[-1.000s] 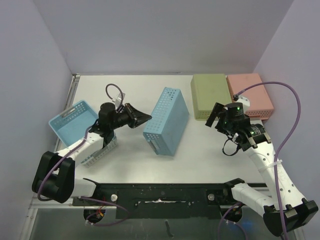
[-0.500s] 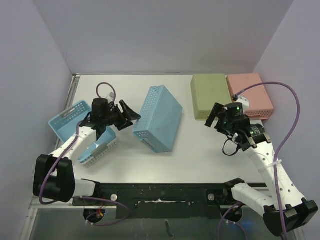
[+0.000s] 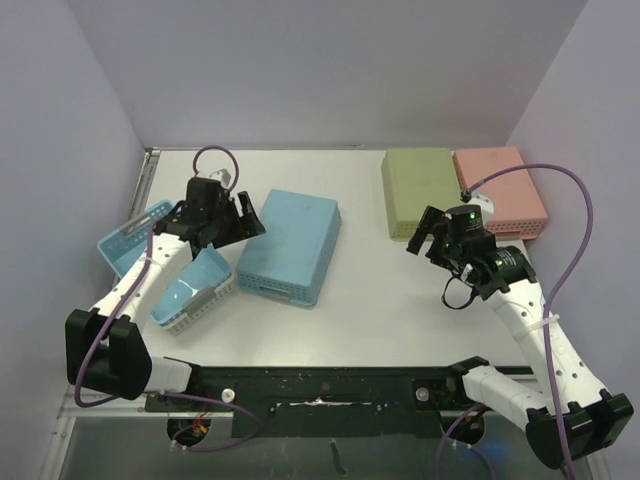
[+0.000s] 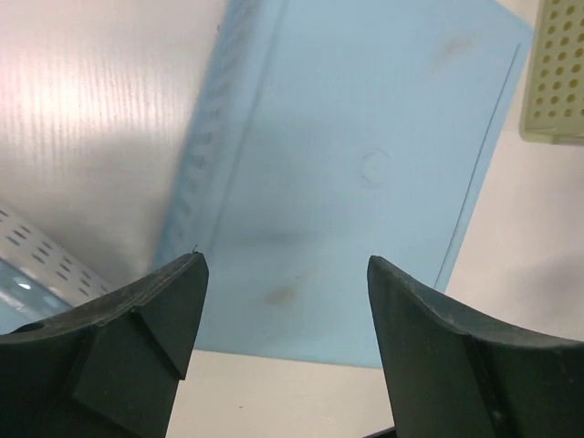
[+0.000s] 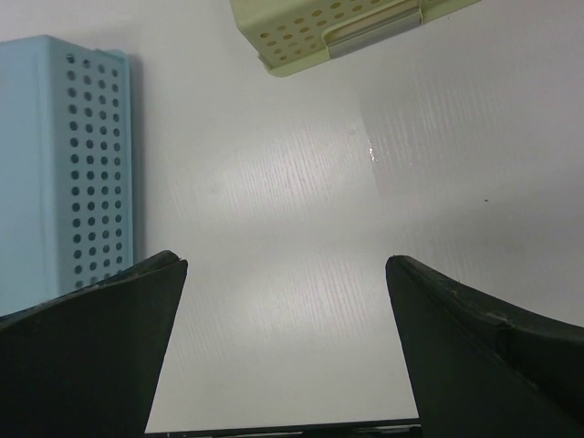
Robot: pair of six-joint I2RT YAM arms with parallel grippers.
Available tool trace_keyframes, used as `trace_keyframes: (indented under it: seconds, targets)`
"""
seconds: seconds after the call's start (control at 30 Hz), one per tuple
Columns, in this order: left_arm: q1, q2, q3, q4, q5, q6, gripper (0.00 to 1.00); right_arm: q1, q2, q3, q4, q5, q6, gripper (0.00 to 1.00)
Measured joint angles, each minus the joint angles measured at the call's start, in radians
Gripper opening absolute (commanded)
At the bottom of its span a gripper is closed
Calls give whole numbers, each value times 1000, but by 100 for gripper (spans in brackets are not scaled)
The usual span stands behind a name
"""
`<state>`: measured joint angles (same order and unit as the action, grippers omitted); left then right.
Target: Turn the large container upside down
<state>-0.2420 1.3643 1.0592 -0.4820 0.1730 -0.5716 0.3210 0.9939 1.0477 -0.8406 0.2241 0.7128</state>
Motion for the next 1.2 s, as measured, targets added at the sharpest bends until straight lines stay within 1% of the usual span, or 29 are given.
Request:
trace_keyframes:
  seconds: [0.23, 0.37, 0.47, 0.53, 0.67, 0.83, 0.93, 1.03, 1.2]
  targets:
    - [-93, 3, 60, -107, -138, 103, 70, 0, 14, -1, 14, -12, 1, 99]
    - [-198, -17, 60, -148, -211, 124, 71, 0, 16, -1, 18, -14, 2, 99]
    - [-278, -76, 49, -177, -271, 119, 70, 0, 16, -1, 18, -16, 3, 99]
    - [-310, -130, 21, -188, -307, 105, 70, 0, 16, -2, 21, -16, 4, 99]
    - [-335, -211, -58, -202, -344, 54, 70, 0, 21, -13, 36, -26, 7, 99]
    - [-343, -210, -163, -203, -322, -24, 70, 0, 45, -16, 49, -45, 11, 99]
    - [-356, -183, -187, -190, -287, -47, 70, 0, 50, -16, 57, -53, 13, 99]
    - [-366, -127, -189, -137, -246, -54, 70, 0, 50, -16, 63, -54, 16, 99]
    - [-393, 8, -167, -32, -192, -51, 69, 0, 50, -16, 63, -59, 23, 99]
